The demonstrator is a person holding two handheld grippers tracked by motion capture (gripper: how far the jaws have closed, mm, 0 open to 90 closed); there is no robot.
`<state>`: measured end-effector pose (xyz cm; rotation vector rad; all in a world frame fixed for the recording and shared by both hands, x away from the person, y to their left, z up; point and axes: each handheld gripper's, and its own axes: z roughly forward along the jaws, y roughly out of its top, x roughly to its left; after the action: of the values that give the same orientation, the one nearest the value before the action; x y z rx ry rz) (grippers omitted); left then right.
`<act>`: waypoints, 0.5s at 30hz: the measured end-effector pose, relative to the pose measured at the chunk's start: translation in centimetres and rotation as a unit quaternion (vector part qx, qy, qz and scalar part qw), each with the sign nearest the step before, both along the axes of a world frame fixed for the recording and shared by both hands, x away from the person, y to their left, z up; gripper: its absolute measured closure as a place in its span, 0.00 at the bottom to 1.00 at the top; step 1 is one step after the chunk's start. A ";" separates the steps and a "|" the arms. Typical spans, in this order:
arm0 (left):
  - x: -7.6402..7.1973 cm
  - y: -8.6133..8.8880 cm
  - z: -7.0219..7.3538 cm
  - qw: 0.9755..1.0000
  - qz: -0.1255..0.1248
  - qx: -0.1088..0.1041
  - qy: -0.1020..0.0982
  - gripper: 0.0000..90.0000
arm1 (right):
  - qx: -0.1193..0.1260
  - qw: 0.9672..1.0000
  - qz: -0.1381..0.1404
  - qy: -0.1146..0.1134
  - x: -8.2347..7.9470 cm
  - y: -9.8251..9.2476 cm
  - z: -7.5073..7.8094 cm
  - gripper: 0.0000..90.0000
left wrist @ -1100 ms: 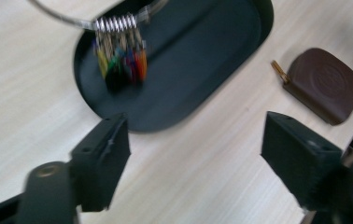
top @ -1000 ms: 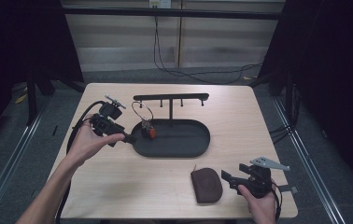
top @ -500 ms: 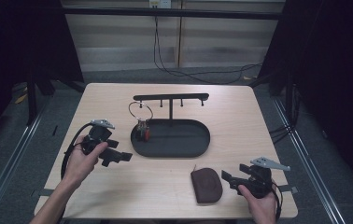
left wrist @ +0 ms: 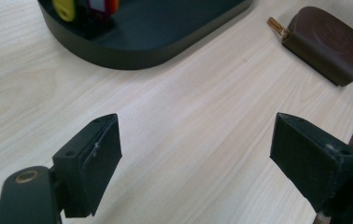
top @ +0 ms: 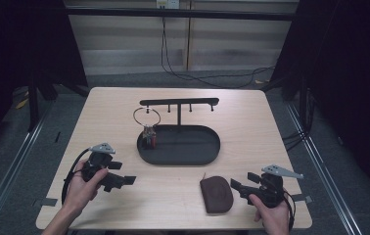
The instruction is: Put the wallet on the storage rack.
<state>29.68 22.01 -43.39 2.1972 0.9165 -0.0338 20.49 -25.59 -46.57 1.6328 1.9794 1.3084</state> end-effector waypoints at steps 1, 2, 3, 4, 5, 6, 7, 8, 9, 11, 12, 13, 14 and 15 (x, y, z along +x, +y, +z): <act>-0.3 0.2 -0.2 1.000 0.003 -0.005 -0.001 0.18 | 0.000 1.000 0.000 0.000 0.0 0.0 0.0 0.20; -0.7 0.4 -0.5 1.000 0.006 -0.009 -0.003 0.18 | 0.002 1.000 0.002 0.002 0.0 0.1 0.0 0.20; -1.0 0.6 -0.9 1.000 0.008 -0.012 -0.001 0.18 | 0.001 1.000 0.004 0.004 0.1 0.1 0.0 0.21; -1.3 0.7 -1.1 1.000 0.008 -0.008 0.001 0.18 | 0.001 1.000 0.005 0.007 0.1 0.1 0.0 0.21; -1.6 0.9 -1.3 1.000 0.006 -0.003 0.003 0.18 | -0.002 1.000 0.010 0.015 0.2 0.2 0.0 0.21; -1.8 1.0 -1.5 1.000 0.005 0.000 0.003 0.18 | -0.002 1.000 0.010 0.015 0.2 0.2 0.0 0.21; -2.1 1.2 -1.7 1.000 0.005 -0.004 0.005 0.18 | -0.001 1.000 0.015 0.024 0.3 0.4 0.1 0.21; -2.3 1.3 -1.9 1.000 0.003 -0.006 0.010 0.18 | -0.001 1.000 0.015 0.024 0.3 0.4 0.1 0.21; -2.6 1.6 -2.0 1.000 0.004 -0.009 0.010 0.18 | -0.002 1.000 0.019 0.022 0.3 0.5 0.2 0.22; -3.1 1.8 -2.3 1.000 0.012 -0.010 0.008 0.18 | -0.004 0.999 0.029 0.027 0.5 0.8 0.5 0.24; -3.3 2.0 -2.3 1.000 0.011 -0.011 0.005 0.18 | -0.004 0.999 0.029 0.027 0.5 0.8 0.5 0.24; -3.6 2.3 -2.4 1.000 0.017 -0.016 0.004 0.18 | -0.007 0.999 0.031 0.028 0.5 0.9 0.6 0.24; -3.8 2.5 -2.4 1.000 0.021 -0.021 0.001 0.18 | -0.011 0.999 0.035 0.030 0.5 1.0 0.7 0.24; -4.0 2.7 -2.4 0.999 0.026 -0.023 -0.005 0.18 | -0.017 0.999 0.038 0.032 0.5 1.2 0.9 0.26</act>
<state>25.70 24.73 -45.83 2.1293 0.9589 -0.0192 20.96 -24.37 -45.65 1.6174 2.1093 1.2553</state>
